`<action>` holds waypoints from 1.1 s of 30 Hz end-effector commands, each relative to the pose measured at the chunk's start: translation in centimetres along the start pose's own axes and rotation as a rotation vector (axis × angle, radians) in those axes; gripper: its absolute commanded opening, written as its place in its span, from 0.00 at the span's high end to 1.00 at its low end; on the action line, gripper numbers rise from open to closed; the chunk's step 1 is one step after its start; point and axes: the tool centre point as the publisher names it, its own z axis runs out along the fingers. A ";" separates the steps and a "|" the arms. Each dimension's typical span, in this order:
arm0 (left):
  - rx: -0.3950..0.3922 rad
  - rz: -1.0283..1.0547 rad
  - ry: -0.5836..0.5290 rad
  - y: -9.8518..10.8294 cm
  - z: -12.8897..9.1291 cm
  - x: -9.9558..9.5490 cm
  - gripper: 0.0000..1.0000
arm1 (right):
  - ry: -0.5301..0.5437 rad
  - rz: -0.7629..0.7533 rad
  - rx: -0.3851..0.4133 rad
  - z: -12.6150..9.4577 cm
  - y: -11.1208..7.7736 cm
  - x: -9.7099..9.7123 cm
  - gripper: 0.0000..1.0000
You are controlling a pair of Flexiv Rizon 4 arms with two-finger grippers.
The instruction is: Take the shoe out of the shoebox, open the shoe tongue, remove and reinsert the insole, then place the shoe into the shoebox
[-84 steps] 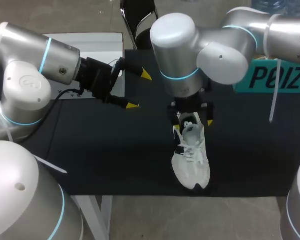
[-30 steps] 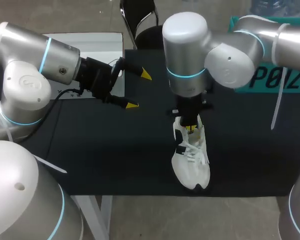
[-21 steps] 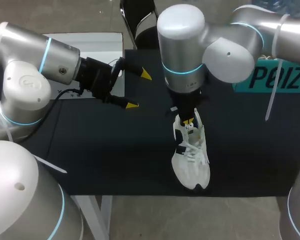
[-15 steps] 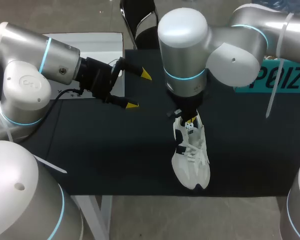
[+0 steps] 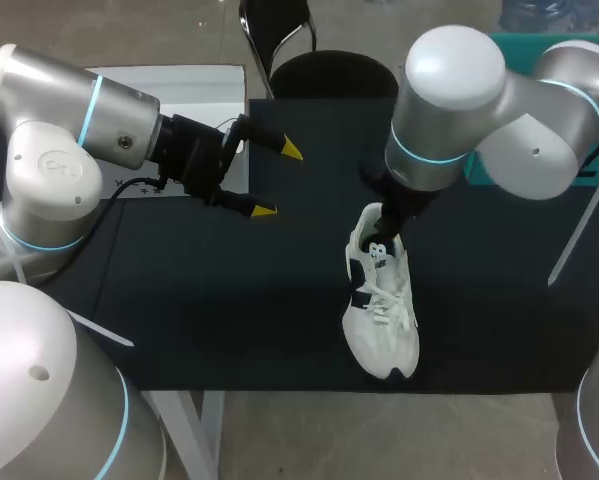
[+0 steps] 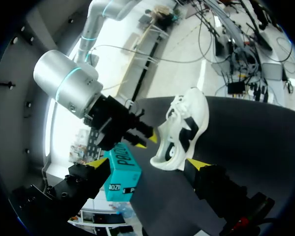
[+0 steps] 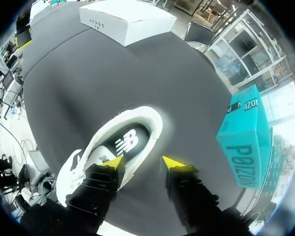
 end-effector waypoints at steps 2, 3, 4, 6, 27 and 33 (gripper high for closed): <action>-0.001 0.001 0.004 0.0 0.0 -0.1 0.00 | 0.000 0.000 0.000 0.0 0.0 0.0 0.00; -0.001 0.001 0.004 0.0 0.0 -0.1 0.00 | 0.000 0.000 0.000 0.0 0.0 0.0 0.00; -0.001 0.001 0.004 0.0 0.0 -0.1 0.00 | 0.000 0.000 0.000 0.0 0.0 0.0 0.00; -0.001 0.001 0.004 0.0 0.0 -0.1 0.00 | 0.000 0.000 0.000 0.0 0.0 0.0 0.00; -0.001 0.001 0.004 0.0 0.0 -0.1 0.00 | 0.410 -0.753 -0.411 -1.7 1.4 1.1 0.00; -0.001 0.001 0.004 0.0 0.0 -0.1 0.00 | 0.264 -0.753 -0.323 -1.2 2.3 0.4 0.00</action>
